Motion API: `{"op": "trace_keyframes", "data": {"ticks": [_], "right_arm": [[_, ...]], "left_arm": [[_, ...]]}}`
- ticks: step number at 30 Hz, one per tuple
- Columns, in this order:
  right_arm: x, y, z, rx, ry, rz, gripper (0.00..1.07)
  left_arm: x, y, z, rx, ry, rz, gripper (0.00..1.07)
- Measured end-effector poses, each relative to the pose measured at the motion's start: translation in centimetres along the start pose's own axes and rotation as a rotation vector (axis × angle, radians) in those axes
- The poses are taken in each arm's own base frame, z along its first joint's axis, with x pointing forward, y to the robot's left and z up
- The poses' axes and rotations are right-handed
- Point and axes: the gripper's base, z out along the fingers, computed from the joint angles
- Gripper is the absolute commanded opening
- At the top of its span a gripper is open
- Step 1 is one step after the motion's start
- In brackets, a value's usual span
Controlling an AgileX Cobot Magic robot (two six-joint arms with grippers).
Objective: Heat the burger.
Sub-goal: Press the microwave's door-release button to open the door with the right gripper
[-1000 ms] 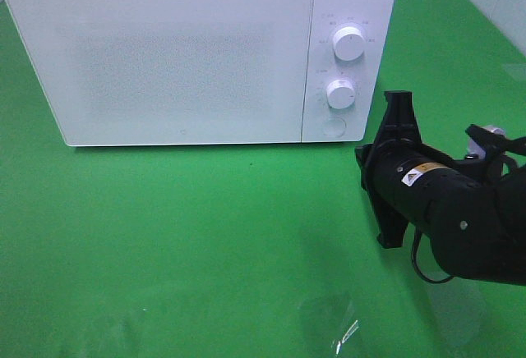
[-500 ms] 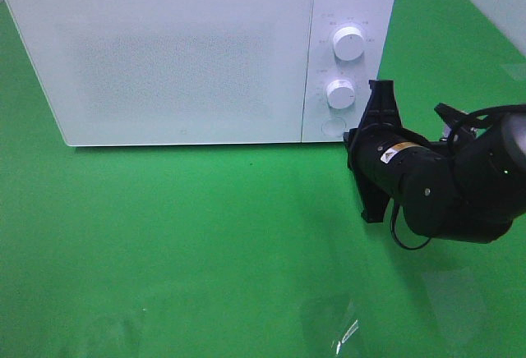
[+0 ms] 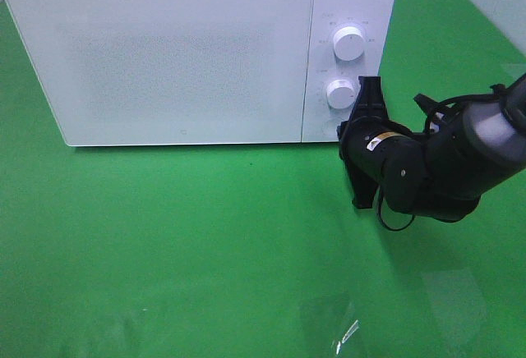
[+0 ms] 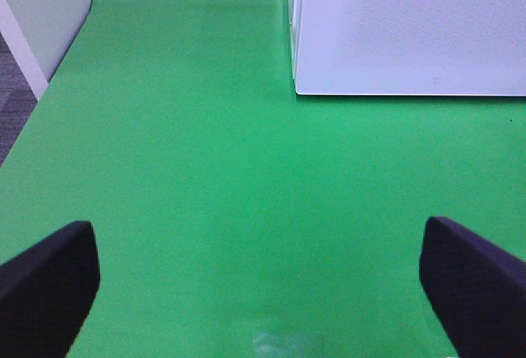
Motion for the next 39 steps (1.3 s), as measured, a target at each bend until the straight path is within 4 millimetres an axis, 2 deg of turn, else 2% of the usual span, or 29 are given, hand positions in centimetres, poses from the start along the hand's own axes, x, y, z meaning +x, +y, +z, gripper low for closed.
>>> {"op": "trace_keyframes", "data": {"ticks": [4, 12, 23, 39], "right_arm": [[-0.2, -0.2, 1.1, -0.001, -0.015, 0.007, 0.0], [-0.2, -0.2, 1.8, 0.006, -0.015, 0.014, 0.0], [0.4, 0.2, 1.9, -0.037, 0.034, 0.02, 0.0], [0.3, 0.1, 1.8, -0.073, -0.001, 0.056, 0.0]], "left_arm": [[0.0, 0.0, 0.0, 0.0, 0.0, 0.0, 0.98], [0.0, 0.0, 0.0, 0.0, 0.0, 0.0, 0.98], [0.0, 0.0, 0.0, 0.0, 0.0, 0.0, 0.98], [0.0, 0.0, 0.0, 0.0, 0.0, 0.0, 0.98]]}}
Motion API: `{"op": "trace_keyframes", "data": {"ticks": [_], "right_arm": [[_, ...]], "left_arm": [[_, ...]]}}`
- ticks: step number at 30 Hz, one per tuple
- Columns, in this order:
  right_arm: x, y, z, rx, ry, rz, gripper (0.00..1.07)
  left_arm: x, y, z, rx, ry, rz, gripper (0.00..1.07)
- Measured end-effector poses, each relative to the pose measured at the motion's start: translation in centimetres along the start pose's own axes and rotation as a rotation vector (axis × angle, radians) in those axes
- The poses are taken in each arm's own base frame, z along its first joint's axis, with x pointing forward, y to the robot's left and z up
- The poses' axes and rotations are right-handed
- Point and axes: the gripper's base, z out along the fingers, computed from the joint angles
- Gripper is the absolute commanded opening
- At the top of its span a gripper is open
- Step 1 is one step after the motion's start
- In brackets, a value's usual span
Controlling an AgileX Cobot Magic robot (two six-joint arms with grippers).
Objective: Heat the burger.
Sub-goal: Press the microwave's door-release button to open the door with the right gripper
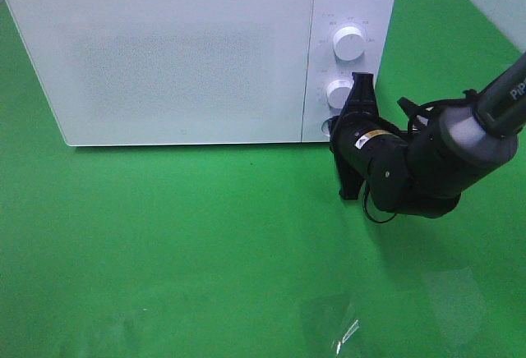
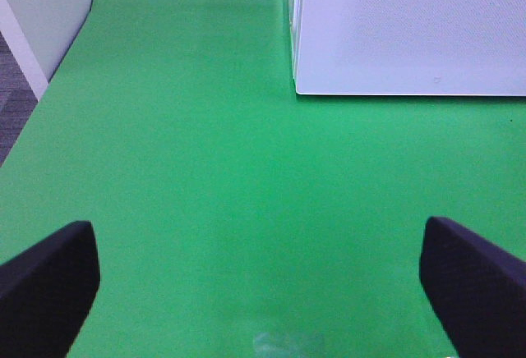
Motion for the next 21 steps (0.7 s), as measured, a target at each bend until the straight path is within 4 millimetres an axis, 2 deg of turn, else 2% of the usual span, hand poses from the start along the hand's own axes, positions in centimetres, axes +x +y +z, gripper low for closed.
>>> {"op": "trace_keyframes", "data": {"ticks": [10, 21], "right_arm": [[0.08, 0.05, -0.03, 0.0, -0.034, 0.034, 0.0], [0.63, 0.37, 0.89, 0.021, -0.078, 0.084, 0.0]], "left_arm": [[0.0, 0.0, 0.0, 0.0, 0.0, 0.0, 0.98], [0.0, 0.0, 0.0, 0.0, 0.0, 0.0, 0.98]]}}
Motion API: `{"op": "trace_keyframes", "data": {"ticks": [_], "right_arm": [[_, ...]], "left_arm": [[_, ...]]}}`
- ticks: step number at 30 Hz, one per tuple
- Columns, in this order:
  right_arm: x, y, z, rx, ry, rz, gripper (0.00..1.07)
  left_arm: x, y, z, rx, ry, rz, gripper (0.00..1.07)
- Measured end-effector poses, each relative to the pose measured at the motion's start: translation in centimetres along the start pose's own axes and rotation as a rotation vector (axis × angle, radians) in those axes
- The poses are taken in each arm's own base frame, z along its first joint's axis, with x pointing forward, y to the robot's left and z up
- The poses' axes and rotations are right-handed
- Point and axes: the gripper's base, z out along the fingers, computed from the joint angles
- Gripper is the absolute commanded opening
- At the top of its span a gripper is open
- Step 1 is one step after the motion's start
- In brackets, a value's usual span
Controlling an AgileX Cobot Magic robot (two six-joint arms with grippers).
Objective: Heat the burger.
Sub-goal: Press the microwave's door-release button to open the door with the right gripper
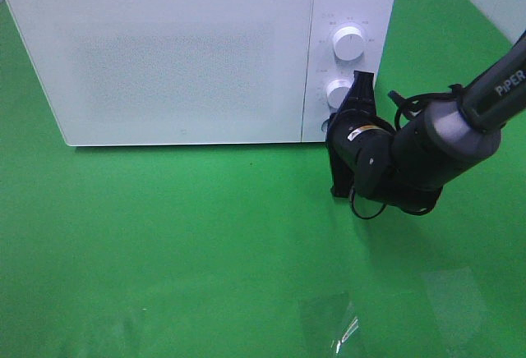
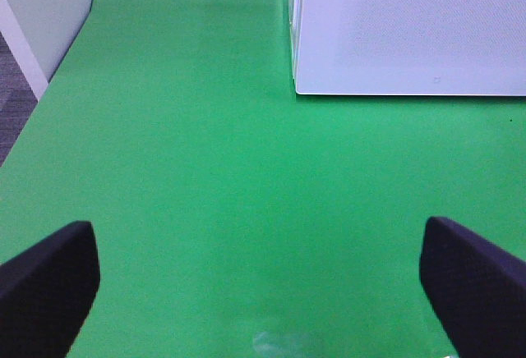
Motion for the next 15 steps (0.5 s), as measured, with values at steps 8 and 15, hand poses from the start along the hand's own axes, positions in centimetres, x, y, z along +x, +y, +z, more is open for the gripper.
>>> {"op": "trace_keyframes", "data": {"ticks": [8, 15], "right_arm": [[0.36, -0.51, 0.68, -0.009, -0.022, -0.014, 0.0], [0.35, -0.52, 0.68, -0.008, -0.023, -0.026, 0.0]], "left_arm": [[0.0, 0.0, 0.0, 0.0, 0.0, 0.0, 0.98], [0.0, 0.0, 0.0, 0.0, 0.0, 0.0, 0.98]]}}
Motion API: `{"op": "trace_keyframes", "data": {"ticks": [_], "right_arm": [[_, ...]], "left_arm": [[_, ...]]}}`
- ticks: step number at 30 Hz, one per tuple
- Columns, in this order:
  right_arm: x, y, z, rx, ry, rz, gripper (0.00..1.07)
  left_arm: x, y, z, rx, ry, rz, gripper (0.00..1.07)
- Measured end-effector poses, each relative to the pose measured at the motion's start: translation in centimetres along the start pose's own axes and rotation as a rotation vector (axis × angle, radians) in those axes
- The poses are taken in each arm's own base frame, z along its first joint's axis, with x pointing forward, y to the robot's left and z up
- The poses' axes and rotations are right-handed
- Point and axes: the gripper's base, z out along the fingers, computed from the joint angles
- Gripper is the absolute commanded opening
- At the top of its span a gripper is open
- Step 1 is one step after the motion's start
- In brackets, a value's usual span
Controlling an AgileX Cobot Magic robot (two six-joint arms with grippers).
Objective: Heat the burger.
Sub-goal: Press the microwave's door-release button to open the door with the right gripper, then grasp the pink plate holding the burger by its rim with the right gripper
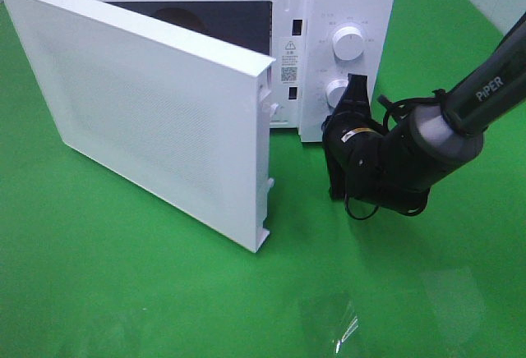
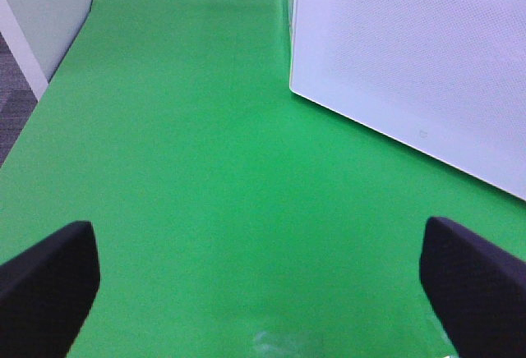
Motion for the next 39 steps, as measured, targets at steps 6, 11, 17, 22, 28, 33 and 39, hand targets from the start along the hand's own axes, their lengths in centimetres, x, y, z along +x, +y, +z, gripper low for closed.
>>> {"op": "trace_keyframes", "data": {"ticks": [6, 11, 17, 22, 28, 33, 39], "right_arm": [[0.0, 0.1, -0.2, -0.001, 0.002, 0.002, 0.0], [0.1, 0.1, -0.5, -0.006, 0.012, 0.004, 0.0], [0.4, -0.1, -1.7, -0.017, 0.031, 0.027, 0.0], [0.7, 0.3, -3.2, 0.007, 0.087, 0.002, 0.0], [0.3, 0.3, -4.7, 0.058, 0.128, -0.043, 0.0], [-0.1, 1.2, -6.7, 0.104, 0.186, -0.167, 0.0], [0.1, 2.6, -8.2, 0.156, 0.257, -0.385, 0.02]], "left_arm": [[0.0, 0.0, 0.0, 0.0, 0.0, 0.0, 0.98], [0.0, 0.0, 0.0, 0.0, 0.0, 0.0, 0.98], [0.0, 0.0, 0.0, 0.0, 0.0, 0.0, 0.98], [0.0, 0.0, 0.0, 0.0, 0.0, 0.0, 0.98], [0.0, 0.0, 0.0, 0.0, 0.0, 0.0, 0.98], [0.0, 0.0, 0.0, 0.0, 0.0, 0.0, 0.98], [0.0, 0.0, 0.0, 0.0, 0.0, 0.0, 0.98]]}}
